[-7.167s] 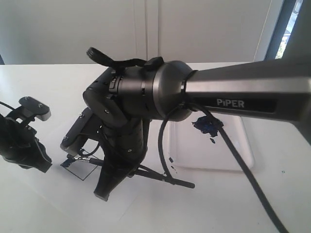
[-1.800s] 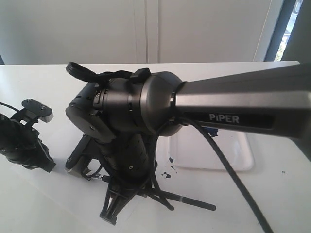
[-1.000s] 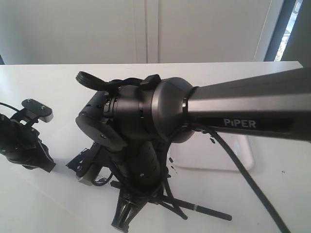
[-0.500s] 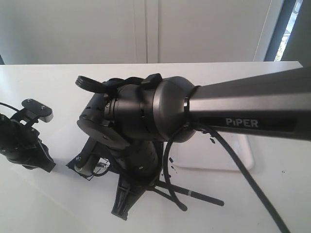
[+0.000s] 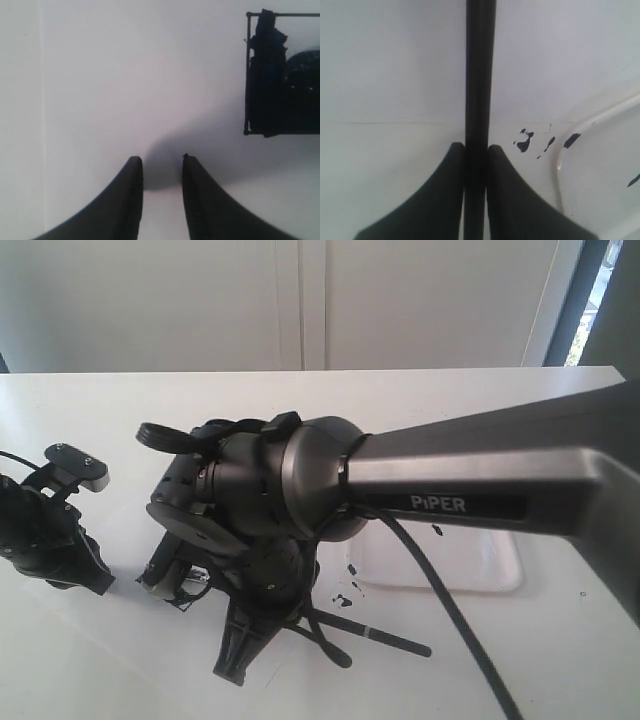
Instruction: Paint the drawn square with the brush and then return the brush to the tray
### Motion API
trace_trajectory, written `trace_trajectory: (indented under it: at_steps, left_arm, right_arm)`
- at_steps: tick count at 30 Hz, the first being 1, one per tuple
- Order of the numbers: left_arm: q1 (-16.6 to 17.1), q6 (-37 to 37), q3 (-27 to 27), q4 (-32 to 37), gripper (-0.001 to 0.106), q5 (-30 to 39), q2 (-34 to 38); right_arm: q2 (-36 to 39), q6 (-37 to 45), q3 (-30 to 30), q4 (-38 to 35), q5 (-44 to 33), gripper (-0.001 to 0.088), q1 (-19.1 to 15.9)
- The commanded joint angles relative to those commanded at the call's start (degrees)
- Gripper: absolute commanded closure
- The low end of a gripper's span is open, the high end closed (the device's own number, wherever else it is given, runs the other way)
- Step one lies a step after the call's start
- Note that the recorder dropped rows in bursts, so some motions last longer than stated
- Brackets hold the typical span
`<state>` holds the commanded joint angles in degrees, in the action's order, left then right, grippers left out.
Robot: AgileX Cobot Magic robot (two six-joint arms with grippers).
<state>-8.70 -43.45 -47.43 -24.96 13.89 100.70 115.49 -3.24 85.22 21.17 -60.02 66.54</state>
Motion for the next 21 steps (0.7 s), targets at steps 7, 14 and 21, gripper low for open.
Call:
trace_trajectory:
  at_steps: [7, 14, 21]
  left_arm:
    - [0.0, 0.0, 0.0, 0.0, 0.071, 0.0, 0.0]
    - [0.0, 0.0, 0.0, 0.0, 0.071, 0.1, 0.0]
    - [0.0, 0.0, 0.0, 0.0, 0.071, 0.1, 0.0]
  right_arm:
    - [0.0, 0.0, 0.9, 0.0, -1.6, 0.0868, -0.4]
    - [0.8, 0.0, 0.9, -0.7, -2.3, 0.0868, -0.4]
    - [3.7, 0.1, 0.9, -1.9, -4.1, 0.0868, -0.4]
